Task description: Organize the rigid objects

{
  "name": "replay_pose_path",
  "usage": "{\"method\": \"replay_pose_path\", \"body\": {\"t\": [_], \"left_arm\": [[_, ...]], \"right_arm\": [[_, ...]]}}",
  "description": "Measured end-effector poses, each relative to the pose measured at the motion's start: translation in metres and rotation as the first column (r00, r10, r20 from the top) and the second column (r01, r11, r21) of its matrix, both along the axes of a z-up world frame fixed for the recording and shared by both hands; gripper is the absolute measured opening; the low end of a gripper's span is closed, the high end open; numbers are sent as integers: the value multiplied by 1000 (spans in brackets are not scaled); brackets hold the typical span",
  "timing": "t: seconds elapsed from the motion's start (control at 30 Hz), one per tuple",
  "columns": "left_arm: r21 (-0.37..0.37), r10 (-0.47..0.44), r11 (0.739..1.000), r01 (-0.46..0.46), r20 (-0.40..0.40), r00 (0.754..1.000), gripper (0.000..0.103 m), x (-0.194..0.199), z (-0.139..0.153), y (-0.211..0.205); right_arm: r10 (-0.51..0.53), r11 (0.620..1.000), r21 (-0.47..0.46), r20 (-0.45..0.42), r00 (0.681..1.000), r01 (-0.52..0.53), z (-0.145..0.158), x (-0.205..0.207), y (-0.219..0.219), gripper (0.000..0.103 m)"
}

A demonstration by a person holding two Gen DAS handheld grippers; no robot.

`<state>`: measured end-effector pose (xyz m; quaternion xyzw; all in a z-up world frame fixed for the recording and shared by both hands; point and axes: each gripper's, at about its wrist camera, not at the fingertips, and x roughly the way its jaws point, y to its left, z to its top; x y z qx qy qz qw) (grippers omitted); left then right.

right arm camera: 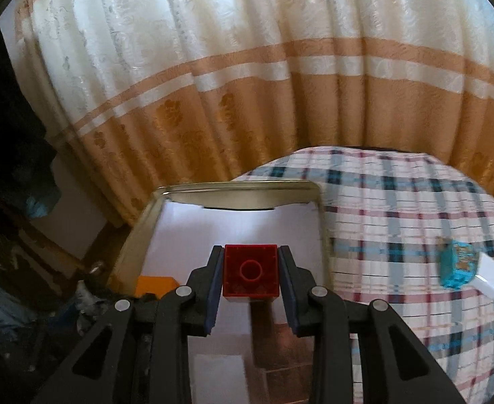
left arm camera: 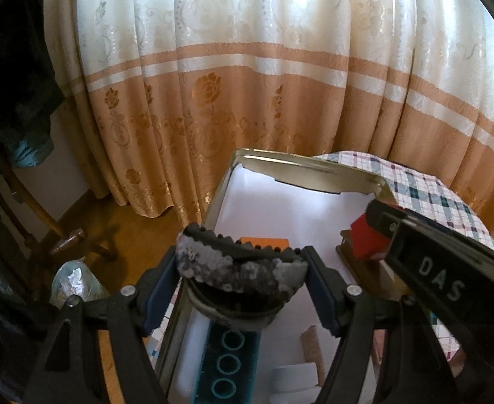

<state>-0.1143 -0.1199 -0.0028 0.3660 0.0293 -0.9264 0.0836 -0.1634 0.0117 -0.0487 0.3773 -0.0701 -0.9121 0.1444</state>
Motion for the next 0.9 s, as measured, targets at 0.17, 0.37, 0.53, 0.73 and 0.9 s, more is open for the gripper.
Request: {"method": "replay_pose_path", "body": {"t": [0.17,0.37,0.53,0.73,0.9], "left_arm": [[-25,25,999,-25,-14,1000,87,4,1,0],[-35,39,998,-43,-95,995,102,16,16,0],[-22,49,998,-52,-132,990,102,26,17,6],[0,41,999,-42,-172,984,102,46,8,27],[29,48,999,-42,-241,969,102,61,6,41]], "right_arm": [[134,979,-157,27,991,-128,-2,-2,1,50],[76,976,-198,-61,995,-86,9,12,19,52],[-52,988,-151,-167,985,27,18,34,46,53],[-224,974,-85,-295,929,208,15,63,90,67],[-275,955,-8,-405,872,298,8,85,112,74]]}}
